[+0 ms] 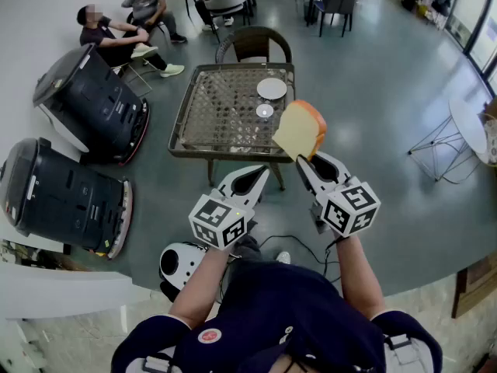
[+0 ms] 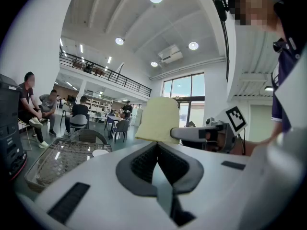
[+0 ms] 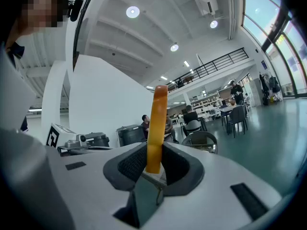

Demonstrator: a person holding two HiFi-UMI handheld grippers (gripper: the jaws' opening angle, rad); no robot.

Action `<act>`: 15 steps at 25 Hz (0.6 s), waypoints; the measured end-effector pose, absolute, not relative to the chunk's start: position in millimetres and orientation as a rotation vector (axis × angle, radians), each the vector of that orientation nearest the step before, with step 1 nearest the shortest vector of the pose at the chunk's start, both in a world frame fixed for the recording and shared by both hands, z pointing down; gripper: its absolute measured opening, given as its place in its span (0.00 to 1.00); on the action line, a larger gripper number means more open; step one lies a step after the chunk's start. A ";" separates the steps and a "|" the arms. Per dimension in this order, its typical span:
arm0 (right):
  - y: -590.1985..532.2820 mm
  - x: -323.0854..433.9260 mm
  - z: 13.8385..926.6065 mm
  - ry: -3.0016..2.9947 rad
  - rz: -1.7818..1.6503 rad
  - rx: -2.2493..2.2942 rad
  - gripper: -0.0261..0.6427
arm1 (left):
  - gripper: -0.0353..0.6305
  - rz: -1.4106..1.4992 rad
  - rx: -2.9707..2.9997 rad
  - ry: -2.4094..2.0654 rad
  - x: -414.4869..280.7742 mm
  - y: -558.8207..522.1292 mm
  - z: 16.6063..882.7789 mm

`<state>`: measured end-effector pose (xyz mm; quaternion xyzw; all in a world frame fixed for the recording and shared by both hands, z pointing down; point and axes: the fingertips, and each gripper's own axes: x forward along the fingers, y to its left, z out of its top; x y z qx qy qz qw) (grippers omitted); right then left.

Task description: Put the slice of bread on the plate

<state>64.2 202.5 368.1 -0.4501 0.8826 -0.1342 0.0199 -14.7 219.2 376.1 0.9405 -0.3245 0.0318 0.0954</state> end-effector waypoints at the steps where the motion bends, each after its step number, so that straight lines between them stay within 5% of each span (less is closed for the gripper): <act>1: 202.7 64.0 367.4 2.739 -0.415 -1.396 0.18 | 0.06 0.093 2.787 -0.961 -14.6 219.5 375.7; 15: 199.9 74.7 366.5 2.717 -0.411 -1.378 0.18 | 0.06 0.082 2.807 -0.958 -0.8 215.3 373.0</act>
